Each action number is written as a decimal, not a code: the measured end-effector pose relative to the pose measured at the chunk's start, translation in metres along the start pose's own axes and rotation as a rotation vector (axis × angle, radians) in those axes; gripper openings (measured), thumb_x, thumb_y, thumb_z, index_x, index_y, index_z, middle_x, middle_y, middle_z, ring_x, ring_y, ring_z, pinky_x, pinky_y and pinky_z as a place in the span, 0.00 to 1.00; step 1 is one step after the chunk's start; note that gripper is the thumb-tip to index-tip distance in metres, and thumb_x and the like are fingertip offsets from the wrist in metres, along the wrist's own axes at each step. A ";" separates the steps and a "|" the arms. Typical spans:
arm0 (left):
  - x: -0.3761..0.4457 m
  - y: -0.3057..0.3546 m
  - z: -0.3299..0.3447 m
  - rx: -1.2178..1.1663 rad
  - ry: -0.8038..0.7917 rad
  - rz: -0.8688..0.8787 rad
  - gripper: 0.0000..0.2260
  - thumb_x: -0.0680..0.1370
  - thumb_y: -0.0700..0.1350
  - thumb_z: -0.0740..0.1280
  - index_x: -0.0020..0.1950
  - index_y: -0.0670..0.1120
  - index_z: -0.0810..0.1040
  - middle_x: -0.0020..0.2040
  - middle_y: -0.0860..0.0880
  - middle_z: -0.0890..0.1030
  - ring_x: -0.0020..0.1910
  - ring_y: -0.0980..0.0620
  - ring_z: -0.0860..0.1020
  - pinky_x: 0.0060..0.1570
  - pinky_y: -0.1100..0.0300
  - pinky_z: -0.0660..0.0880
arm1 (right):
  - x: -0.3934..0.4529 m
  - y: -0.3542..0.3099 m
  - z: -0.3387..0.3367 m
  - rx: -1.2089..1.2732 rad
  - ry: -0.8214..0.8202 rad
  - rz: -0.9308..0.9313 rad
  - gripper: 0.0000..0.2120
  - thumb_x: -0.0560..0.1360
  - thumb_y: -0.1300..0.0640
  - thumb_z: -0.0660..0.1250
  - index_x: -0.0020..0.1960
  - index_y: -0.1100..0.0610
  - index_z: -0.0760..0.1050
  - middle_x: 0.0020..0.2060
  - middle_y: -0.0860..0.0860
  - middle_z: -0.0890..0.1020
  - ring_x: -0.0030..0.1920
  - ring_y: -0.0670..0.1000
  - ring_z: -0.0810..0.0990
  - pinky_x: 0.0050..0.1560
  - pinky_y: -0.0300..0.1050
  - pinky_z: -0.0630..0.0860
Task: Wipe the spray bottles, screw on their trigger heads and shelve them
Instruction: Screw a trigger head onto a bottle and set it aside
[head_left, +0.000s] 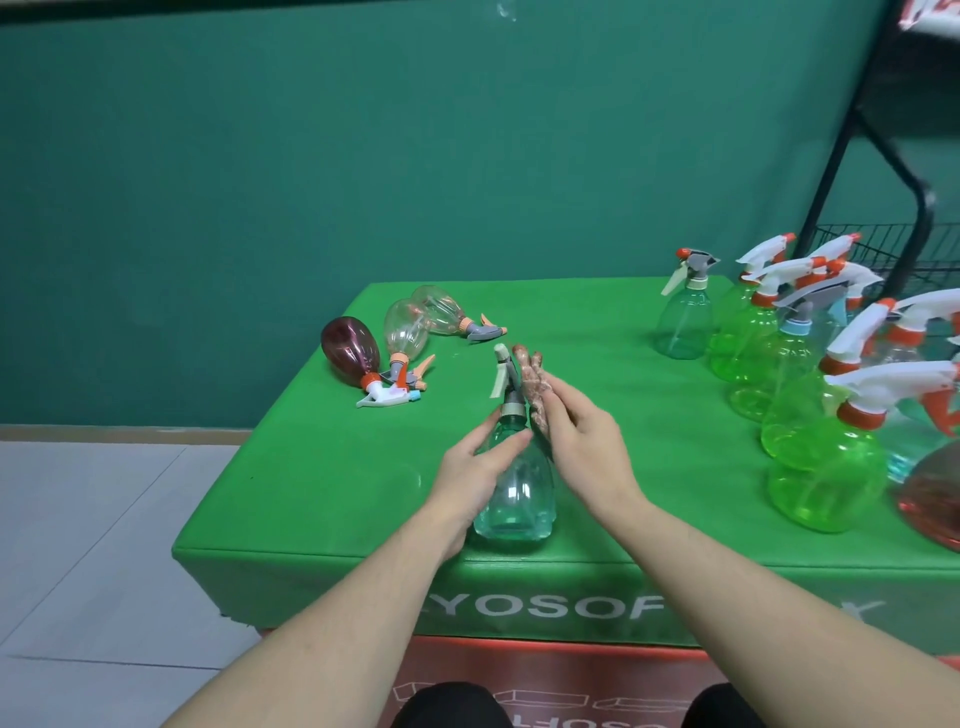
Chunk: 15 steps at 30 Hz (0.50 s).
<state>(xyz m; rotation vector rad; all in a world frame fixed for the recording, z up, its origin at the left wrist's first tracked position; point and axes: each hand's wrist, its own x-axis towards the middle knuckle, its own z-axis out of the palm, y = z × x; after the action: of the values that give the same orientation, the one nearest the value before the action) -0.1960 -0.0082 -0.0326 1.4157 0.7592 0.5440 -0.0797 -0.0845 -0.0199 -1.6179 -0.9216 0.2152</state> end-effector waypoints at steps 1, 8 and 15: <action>-0.001 0.004 0.002 0.035 -0.011 0.009 0.30 0.77 0.55 0.74 0.78 0.62 0.69 0.74 0.55 0.73 0.67 0.54 0.74 0.72 0.52 0.67 | 0.002 -0.002 -0.002 0.002 -0.001 -0.022 0.16 0.84 0.55 0.61 0.70 0.48 0.77 0.64 0.40 0.80 0.61 0.33 0.76 0.61 0.25 0.69; -0.001 0.017 0.009 0.204 0.004 0.032 0.28 0.79 0.51 0.72 0.78 0.63 0.67 0.57 0.60 0.72 0.53 0.61 0.72 0.55 0.65 0.67 | 0.011 -0.005 -0.016 -0.280 -0.177 -0.251 0.18 0.84 0.58 0.61 0.73 0.51 0.74 0.72 0.40 0.72 0.70 0.36 0.66 0.73 0.33 0.59; 0.003 0.018 0.011 0.278 0.061 -0.034 0.28 0.78 0.51 0.72 0.77 0.55 0.70 0.52 0.52 0.80 0.43 0.57 0.77 0.41 0.62 0.71 | 0.010 -0.009 -0.023 -0.399 -0.284 -0.375 0.14 0.83 0.59 0.63 0.67 0.56 0.79 0.67 0.48 0.78 0.68 0.46 0.73 0.68 0.26 0.59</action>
<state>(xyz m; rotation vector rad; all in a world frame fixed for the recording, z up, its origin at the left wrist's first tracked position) -0.1835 -0.0116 -0.0152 1.6445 0.9340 0.4696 -0.0634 -0.0952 -0.0023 -1.7626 -1.5424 -0.0046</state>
